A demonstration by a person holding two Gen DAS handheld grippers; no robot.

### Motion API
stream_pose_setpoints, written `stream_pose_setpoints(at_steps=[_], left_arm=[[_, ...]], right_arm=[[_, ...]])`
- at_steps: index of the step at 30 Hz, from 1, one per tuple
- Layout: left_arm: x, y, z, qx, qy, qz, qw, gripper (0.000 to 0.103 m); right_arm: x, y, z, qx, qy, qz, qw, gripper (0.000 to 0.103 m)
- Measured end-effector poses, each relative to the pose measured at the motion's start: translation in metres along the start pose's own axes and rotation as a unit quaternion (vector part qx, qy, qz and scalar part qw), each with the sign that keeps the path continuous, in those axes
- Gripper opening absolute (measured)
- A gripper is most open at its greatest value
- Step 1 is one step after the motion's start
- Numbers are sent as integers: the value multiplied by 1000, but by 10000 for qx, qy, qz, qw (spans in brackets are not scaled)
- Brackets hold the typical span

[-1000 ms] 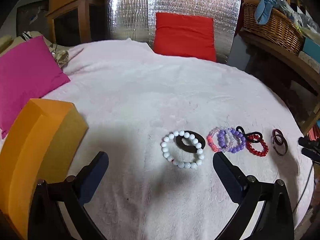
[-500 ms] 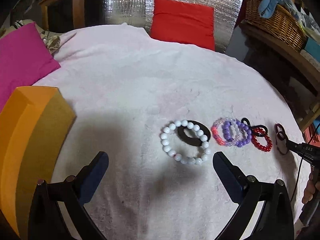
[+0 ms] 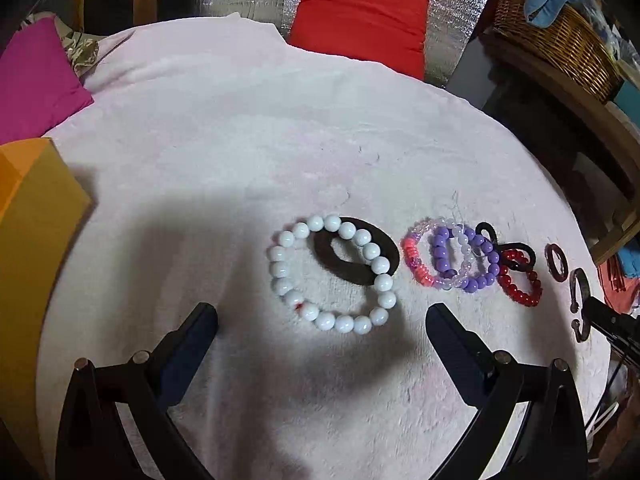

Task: Organize jewelry
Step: 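Grasp the silver bangle with the right tool while the left tool grasps the white bead bracelet, then carry both into the orange box and open both tools to release them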

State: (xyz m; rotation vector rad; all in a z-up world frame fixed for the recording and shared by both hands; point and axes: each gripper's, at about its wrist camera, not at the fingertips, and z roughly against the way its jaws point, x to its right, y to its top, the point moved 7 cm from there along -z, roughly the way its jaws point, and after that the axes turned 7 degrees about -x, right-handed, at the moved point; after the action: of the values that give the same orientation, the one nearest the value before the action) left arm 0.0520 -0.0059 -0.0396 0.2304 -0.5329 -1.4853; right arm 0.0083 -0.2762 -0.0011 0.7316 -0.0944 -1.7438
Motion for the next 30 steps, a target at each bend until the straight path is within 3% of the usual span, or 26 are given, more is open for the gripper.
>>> stream_pose_setpoints(at_steps=[2,7,12,22,30], left_arm=[[4,-1,-2,24,85,-95,9999,95],[5,-2,4,171,330,-329,9988,46],[-7,0,15,323,184,-150,9992,10],[-14,2,58,818,-65,-304,9962,9],[-41,1,122,1441,-60,8,9895,9]], right_arm=[[0,1,-2,5,-36,-31,10000,6],[12,3,-1,4,-52,-86,9999,6],[9,4,3,86,33,-35,10000,6],[-30,-2,1,243,321,270,9988,6],[-78,-16,-9,255,574,666,9958,6]])
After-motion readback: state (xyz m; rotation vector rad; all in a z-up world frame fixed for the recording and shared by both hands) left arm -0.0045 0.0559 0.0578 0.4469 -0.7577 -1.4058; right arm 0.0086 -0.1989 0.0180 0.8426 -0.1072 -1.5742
